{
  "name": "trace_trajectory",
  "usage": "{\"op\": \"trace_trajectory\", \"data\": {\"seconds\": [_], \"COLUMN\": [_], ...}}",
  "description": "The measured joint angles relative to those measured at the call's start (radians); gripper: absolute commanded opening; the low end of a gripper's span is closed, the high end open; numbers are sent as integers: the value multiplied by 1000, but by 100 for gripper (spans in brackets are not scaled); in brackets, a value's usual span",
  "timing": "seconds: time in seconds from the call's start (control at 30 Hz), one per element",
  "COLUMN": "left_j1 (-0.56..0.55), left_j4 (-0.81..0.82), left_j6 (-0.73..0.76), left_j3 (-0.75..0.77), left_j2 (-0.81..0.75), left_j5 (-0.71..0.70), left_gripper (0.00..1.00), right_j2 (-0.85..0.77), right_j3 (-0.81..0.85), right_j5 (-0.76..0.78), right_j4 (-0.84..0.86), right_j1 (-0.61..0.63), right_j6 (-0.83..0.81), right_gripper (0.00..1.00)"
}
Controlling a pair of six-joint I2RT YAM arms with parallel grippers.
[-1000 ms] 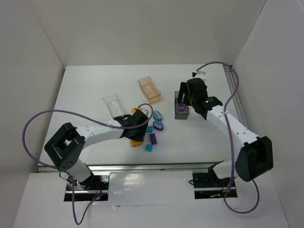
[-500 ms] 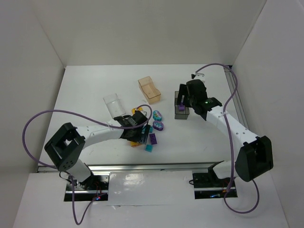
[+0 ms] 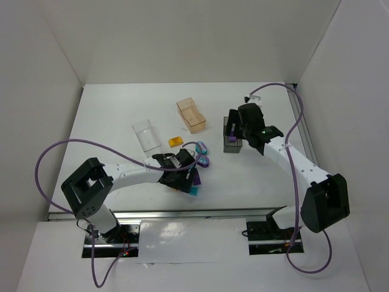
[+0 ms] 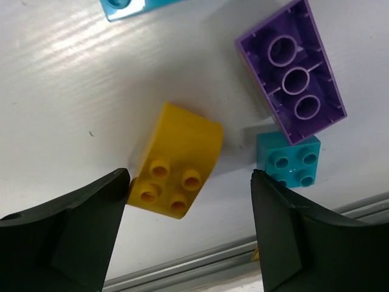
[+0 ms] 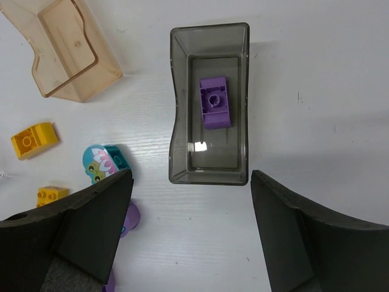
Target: Sort the legos into containers by color
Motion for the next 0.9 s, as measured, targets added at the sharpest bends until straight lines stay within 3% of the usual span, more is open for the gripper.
{"op": "trace_trajectory", "data": {"seconds": [0.27,0.3,0.43,0.7,0.9], "left_j1": [-23,-23,-23,9,221], "left_j4": [-19,-20,-43,-201,-278], "left_j6": [-24,-25,-47,-43,-35], "left_j3": [27,35,76,248,464], "left_j2": [15,20,36,36,37], "left_j5": [-34,-45,-82,-148,-193], "left_gripper": [69,60,39,30,27], "right_j2": [1,2,2,1,-5], "right_j3": [-29,-29,-29,-31,-31], "right_j5": [-6,-8,-13,-22,-26], "right_j4": [2,0,2,1,0], "right_j1": [0,0,0,0,0], "right_j6": [1,1,1,1,1], "right_gripper": [86,86,86,86,86]}}
